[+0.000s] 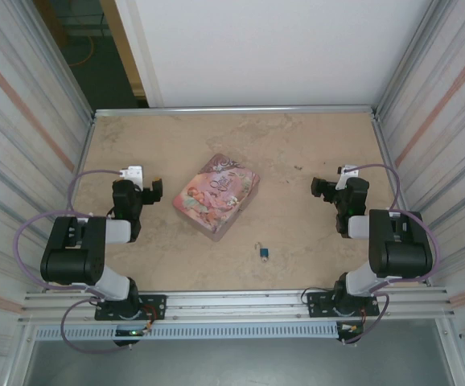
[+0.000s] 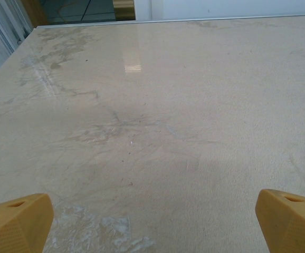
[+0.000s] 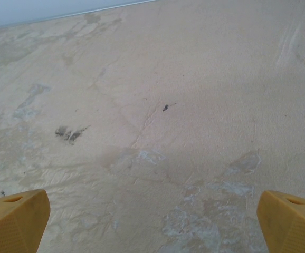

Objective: Unlock a padlock with a key

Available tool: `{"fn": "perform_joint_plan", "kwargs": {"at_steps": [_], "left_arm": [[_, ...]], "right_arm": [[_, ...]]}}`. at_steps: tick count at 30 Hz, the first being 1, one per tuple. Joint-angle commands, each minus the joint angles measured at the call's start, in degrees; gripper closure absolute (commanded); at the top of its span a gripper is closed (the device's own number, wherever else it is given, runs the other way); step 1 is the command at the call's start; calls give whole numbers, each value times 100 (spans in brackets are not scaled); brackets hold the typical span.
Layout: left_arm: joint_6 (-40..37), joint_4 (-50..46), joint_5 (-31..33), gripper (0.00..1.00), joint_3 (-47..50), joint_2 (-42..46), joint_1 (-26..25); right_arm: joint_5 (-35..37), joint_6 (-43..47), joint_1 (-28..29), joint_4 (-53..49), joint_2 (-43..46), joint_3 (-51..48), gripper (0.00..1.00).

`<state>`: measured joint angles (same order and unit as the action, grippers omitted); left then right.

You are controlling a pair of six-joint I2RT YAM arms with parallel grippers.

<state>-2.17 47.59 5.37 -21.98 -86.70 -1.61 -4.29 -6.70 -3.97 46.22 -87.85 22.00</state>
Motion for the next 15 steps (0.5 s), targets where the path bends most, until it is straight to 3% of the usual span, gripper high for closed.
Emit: {"fn": "perform_joint_plan", "kwargs": {"at_steps": [1, 15], "left_arm": [[4, -66, -16, 1, -71, 21, -24], [6, -75, -10, 1, -73, 24, -17]], "right_arm": [[120, 195, 53, -39, -47, 129, 1], [116, 195, 47, -59, -44, 144, 1]]}}
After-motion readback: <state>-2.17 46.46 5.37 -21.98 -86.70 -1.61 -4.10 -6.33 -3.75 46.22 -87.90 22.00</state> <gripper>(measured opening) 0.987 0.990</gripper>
